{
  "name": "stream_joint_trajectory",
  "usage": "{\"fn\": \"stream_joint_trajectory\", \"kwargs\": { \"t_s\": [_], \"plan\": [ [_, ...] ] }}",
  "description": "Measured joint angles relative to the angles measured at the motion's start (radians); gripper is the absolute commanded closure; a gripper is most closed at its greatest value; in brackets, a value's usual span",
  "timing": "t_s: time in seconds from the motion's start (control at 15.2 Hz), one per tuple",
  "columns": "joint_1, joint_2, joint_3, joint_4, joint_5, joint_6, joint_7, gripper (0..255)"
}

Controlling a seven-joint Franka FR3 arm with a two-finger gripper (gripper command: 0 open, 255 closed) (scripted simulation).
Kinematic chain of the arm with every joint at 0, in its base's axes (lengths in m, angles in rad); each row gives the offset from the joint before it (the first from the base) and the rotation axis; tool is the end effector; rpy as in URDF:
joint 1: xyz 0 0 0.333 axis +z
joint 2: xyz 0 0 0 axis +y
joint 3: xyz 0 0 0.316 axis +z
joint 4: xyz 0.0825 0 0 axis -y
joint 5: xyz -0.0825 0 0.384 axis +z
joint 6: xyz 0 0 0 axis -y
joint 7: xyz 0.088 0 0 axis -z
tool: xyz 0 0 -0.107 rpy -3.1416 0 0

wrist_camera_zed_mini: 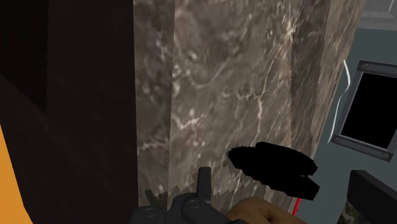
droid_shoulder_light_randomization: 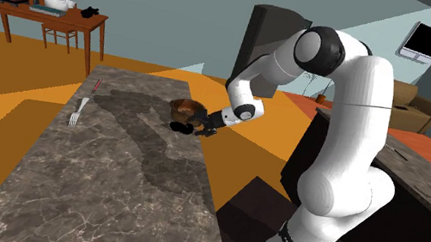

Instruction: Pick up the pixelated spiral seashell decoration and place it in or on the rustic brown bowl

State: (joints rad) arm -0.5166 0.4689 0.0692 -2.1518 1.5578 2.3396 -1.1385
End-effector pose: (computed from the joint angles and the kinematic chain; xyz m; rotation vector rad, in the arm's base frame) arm 0.5011 -0.2218 0.1672 -2.1451 0.7296 -0.6136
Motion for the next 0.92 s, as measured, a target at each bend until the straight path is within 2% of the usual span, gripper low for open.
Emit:
{"fn": "stream_joint_trajectory", "kwargs": {
  "t_s": [0.13, 0.2, 0.92],
  "plan": [
    [0.000, 0.001, 0.000, 0.000, 0.000, 0.000, 0.000, 0],
    [0.000, 0.001, 0.000, 0.000, 0.000, 0.000, 0.000, 255],
    [0.000, -0.006, -0.001, -0.002, -0.002, 0.000, 0.004, 255]
  ]
}}
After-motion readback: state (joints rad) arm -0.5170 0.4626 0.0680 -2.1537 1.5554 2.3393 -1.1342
